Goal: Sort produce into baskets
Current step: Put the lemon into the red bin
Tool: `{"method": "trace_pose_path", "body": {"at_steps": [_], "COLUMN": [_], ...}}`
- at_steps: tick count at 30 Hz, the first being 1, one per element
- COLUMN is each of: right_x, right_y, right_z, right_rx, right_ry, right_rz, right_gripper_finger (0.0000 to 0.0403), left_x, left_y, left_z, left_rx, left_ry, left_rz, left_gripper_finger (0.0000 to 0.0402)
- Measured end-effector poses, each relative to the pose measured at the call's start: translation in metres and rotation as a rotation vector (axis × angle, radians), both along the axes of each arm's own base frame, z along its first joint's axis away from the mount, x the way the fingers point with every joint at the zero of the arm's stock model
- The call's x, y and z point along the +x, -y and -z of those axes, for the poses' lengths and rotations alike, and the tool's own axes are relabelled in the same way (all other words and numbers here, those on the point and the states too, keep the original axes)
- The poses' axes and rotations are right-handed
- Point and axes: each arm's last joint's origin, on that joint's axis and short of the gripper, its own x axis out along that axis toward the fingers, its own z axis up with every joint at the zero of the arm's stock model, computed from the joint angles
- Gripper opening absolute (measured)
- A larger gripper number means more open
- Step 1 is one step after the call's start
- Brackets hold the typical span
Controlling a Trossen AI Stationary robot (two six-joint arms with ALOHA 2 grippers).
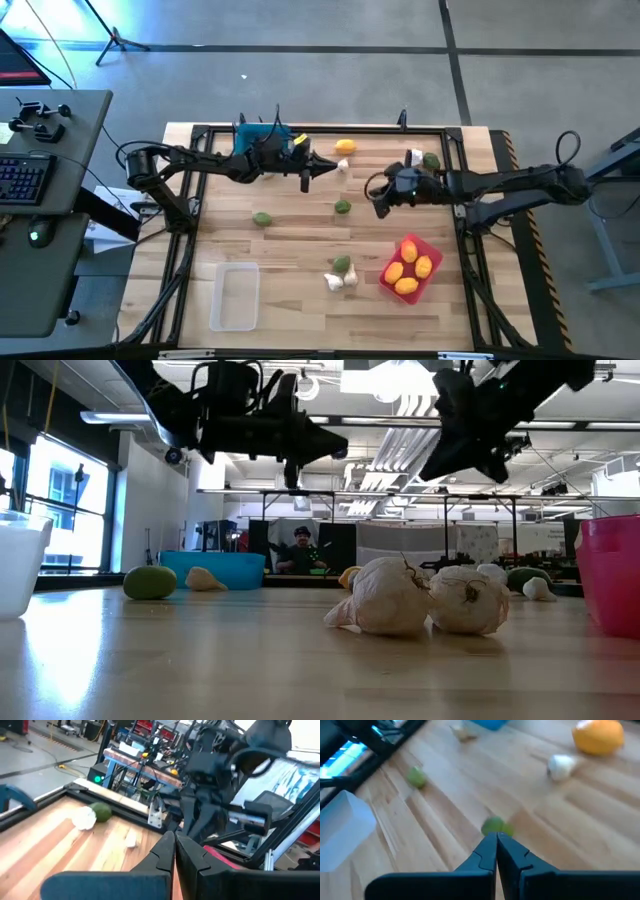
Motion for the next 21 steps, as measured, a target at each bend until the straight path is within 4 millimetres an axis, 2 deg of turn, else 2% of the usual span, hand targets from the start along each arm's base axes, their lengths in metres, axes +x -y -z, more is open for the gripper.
{"method": "trace_pose_path", "body": {"at_steps": [3, 7, 11, 14, 17, 21], "right_x": [0.002, -0.004, -0.01, -0.012, -0.004, 0.019], "right_y": [0.017, 0.045, 0.069, 0.086, 0.106, 0.137], "right_z": [0.009, 0.02, 0.019, 0.01, 0.007, 0.009], "right_rx": [-0.038, -0.025, -0.024, -0.054, -0.042, -0.004], "right_ry": [0.083, 0.177, 0.2, 0.215, 0.205, 0.111], "right_rz": [-0.02, 0.037, 0.135, 0.172, 0.161, 0.06], "right_gripper_finger": [0.0, 0.0, 0.0, 0.0, 0.0, 0.0004], "left_x": [-0.003, -0.008, -0.011, -0.012, -0.012, -0.012], "left_y": [0.001, 0.003, 0.004, 0.004, 0.004, 0.004], "left_z": [0.008, 0.015, 0.021, 0.023, 0.024, 0.024], "left_rx": [-0.007, -0.018, -0.039, -0.048, -0.049, -0.061], "left_ry": [-0.025, -0.027, -0.035, -0.049, -0.052, -0.051], "left_rz": [-0.008, -0.017, -0.046, -0.048, -0.049, -0.05], "left_gripper_finger": [0.0001, 0.0, 0.0, 0.0, 0.0, 0.0]}}
